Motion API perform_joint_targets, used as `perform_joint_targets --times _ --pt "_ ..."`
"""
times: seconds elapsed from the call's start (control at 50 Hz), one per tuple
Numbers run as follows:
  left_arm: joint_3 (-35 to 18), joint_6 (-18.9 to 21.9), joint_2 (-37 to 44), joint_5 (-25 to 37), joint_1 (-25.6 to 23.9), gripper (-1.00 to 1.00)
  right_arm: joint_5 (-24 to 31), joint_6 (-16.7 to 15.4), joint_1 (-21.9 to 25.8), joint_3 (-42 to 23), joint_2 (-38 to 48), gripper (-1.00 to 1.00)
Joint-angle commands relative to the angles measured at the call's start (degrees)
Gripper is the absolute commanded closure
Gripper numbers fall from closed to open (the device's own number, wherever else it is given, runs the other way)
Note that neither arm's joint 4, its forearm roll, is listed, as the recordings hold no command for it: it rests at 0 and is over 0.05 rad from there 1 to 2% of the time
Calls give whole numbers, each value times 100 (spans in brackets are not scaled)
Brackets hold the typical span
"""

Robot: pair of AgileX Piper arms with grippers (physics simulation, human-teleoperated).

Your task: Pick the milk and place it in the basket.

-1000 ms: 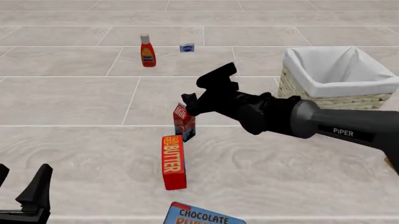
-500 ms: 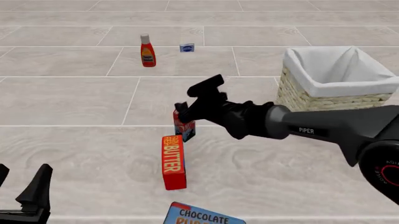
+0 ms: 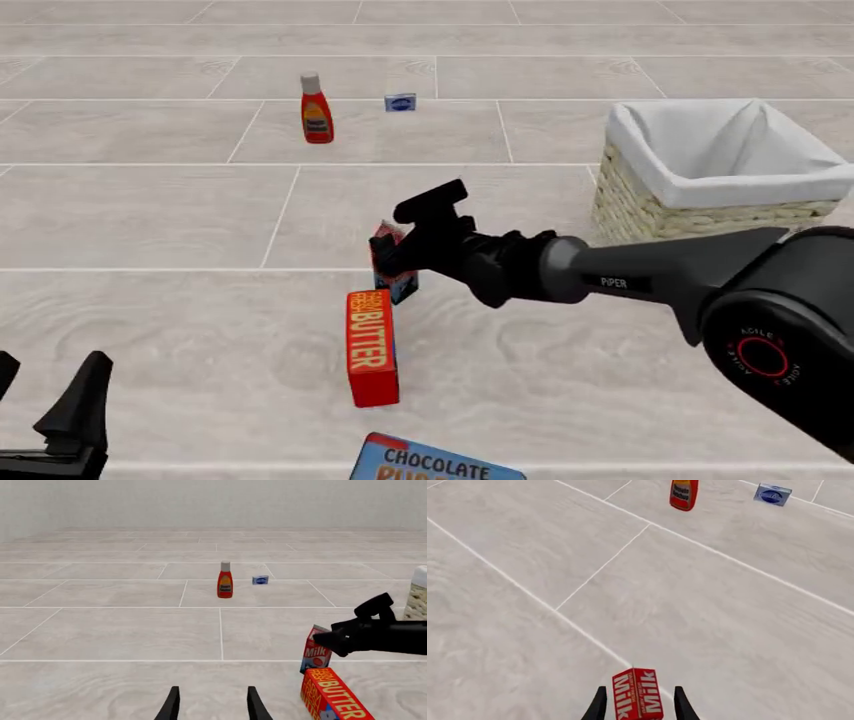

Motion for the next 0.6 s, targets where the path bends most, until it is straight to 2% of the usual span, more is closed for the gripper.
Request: perform_joint_targets --times 0.02,0.36,0.38,0.6 --pt "0 -1 0 0 0 -100 -44 78 30 -91 238 -100" --pt "0 -1 -1 0 0 -100 -55 163 6 -191 466 -100" --pt "0 -1 -1 0 1 -100 -22 106 -95 -253 487 100" --pt "0 -2 1 0 -1 -100 -30 101 -2 -132 319 100"
